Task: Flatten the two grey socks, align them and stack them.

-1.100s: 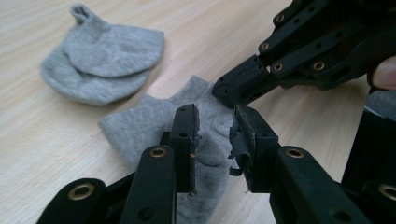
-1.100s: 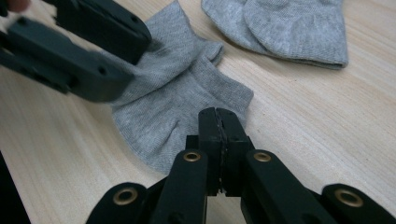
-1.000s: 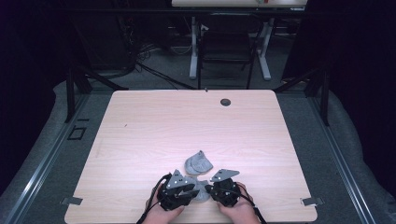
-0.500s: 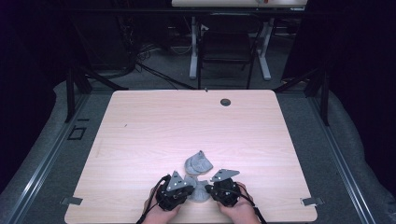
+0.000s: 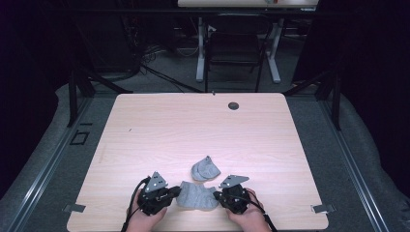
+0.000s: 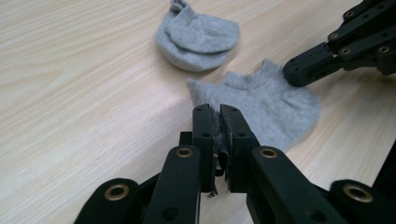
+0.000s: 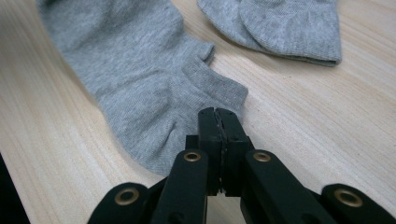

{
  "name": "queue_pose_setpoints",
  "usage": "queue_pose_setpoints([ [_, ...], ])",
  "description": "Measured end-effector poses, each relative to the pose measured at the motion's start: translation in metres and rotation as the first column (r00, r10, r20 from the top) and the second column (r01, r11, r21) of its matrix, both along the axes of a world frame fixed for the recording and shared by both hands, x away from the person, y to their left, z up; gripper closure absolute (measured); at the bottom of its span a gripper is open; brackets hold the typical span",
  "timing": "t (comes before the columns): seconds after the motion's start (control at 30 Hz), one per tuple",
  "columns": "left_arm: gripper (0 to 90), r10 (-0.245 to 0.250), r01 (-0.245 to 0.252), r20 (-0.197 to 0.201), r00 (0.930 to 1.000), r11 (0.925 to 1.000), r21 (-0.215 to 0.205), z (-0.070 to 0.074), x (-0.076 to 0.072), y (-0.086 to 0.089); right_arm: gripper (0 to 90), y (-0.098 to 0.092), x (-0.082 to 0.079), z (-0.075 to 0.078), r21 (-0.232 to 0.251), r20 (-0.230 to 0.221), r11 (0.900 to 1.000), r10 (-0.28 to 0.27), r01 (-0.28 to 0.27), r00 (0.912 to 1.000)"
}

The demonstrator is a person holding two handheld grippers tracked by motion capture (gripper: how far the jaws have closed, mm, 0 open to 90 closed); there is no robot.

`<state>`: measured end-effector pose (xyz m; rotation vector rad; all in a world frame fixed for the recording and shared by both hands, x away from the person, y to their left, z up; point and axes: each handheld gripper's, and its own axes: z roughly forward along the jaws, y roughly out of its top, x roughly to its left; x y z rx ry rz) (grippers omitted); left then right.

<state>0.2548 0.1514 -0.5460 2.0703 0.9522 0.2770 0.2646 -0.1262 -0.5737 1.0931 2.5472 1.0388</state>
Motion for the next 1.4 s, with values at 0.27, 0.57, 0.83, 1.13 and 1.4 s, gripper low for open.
queue_pose_setpoints([
  [0.27, 78.0, 0.016, -0.015, 0.028, 0.9995, 0.9987, -0.049, 0.002, 0.008, 0.009, 89.4, 0.000, 0.000, 0.000, -0.004, 0.004, 1.000, 0.004, -0.004, 1.0000],
  [0.57, 76.4, -0.044, 0.045, -0.024, 0.9987, 0.9982, 0.040, -0.022, 0.016, -0.004, 89.4, 0.000, 0.000, 0.000, -0.002, 0.004, 1.000, 0.008, -0.008, 1.0000],
  [0.83, 76.5, -0.049, 0.052, -0.061, 0.9969, 0.9975, 0.048, -0.029, 0.010, -0.006, 89.5, -0.004, -0.001, 0.001, -0.027, 0.006, 1.000, 0.011, -0.011, 0.9999],
  [1.13, 73.9, -0.061, 0.062, -0.062, 0.9963, 0.9976, 0.029, -0.026, 0.005, -0.009, 83.6, -0.006, -0.001, 0.004, -0.015, -0.011, 1.000, 0.009, -0.009, 0.9999],
  [1.4, 68.6, -0.051, 0.051, -0.024, 0.9984, 0.9986, 0.013, -0.021, 0.007, -0.007, 77.0, -0.004, 0.001, 0.016, 0.031, 0.038, 1.000, 0.002, -0.003, 0.9993],
])
